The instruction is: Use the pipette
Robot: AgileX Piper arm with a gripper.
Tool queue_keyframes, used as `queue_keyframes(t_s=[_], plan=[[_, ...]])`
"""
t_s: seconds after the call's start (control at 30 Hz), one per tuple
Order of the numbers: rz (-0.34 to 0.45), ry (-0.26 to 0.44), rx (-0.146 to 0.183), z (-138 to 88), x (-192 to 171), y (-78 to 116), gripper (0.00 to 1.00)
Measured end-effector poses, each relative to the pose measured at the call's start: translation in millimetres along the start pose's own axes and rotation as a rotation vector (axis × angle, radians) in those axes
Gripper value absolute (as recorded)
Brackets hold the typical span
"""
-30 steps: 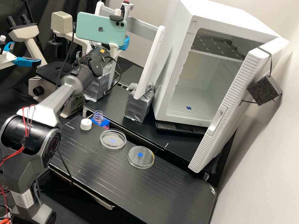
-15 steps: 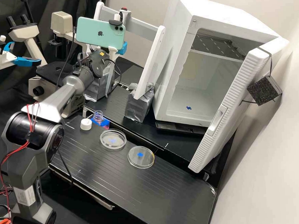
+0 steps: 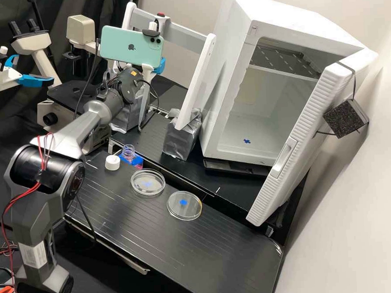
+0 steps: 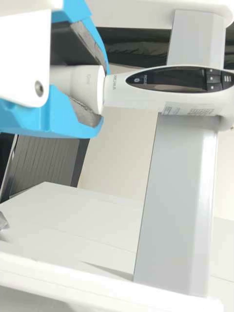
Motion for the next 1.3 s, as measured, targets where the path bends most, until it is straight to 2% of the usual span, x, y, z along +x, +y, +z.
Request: queue_keyframes(t_s=[0.03, 0.2, 0.63, 0.9, 1.07, 1.17, 1.23, 1.3], plan=[[-0.002, 0.003, 0.0, 0, 0, -1.0, 1.0], [-0.001, 0.007, 0.015, 0, 0, -1.0, 1.0], [-0.004, 0.035, 0.016, 8, 3, -5.8, 1.0], [-0.024, -0.004, 0.017, 34, -5, -14.9, 1.0], [0.008, 0.039, 0.025, 47, -35, -12.8, 1.0], [0.056, 0.073, 0.073, 52, -61, -13.2, 1.0], [0.114, 0.105, 0.089, 56, -83, -15.8, 1.0], [0.16, 0.126, 0.09, 60, -100, -22.0, 1.0]])
